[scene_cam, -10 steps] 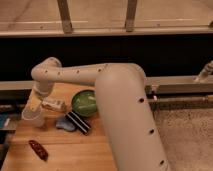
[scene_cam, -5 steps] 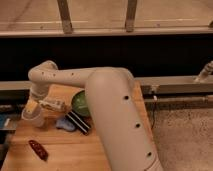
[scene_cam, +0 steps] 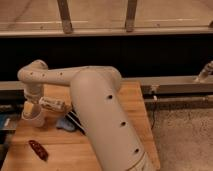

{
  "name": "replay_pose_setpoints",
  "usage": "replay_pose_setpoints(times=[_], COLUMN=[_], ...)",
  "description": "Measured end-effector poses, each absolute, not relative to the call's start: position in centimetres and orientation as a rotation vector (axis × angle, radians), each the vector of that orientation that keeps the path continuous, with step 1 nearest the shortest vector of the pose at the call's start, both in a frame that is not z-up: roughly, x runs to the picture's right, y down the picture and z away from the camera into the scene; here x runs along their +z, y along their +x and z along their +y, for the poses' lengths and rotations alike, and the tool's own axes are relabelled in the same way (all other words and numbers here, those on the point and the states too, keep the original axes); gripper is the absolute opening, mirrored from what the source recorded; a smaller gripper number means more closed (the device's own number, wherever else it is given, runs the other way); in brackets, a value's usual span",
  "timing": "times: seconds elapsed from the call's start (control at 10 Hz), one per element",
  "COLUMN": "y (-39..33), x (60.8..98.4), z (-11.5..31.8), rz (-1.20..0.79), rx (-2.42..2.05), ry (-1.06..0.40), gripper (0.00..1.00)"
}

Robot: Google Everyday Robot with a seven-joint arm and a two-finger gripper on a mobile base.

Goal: Place the ceramic cup in the ceramic bowl

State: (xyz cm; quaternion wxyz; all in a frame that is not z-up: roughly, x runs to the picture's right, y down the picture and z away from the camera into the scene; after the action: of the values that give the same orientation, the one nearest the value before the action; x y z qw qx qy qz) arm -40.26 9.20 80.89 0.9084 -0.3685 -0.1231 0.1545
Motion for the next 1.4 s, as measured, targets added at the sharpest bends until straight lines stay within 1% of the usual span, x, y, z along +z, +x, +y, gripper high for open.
replay_pose_setpoints(times=[0.2, 0.4, 0.6, 0.7, 0.8, 1.0, 1.4], y=[-39.9, -39.2, -38.5, -38.3, -38.0, -38.0, -35.7], x=[81.1, 80.9, 80.6, 80.5, 80.4, 80.0, 78.6], z=[9.7, 9.8, 10.0, 10.0, 9.9, 9.8, 6.1], rz=[-0.22, -0.198, -0.178, -0.174, -0.169, -0.16, -0.156], rx=[0.307, 0.309, 0.311, 0.312, 0.314, 0.313, 0.362], ry=[-0.762, -0.759, -0.755, -0.754, -0.753, -0.75, -0.696], gripper=[0.49, 0.33, 0.1, 0.04, 0.0, 0.0, 0.0])
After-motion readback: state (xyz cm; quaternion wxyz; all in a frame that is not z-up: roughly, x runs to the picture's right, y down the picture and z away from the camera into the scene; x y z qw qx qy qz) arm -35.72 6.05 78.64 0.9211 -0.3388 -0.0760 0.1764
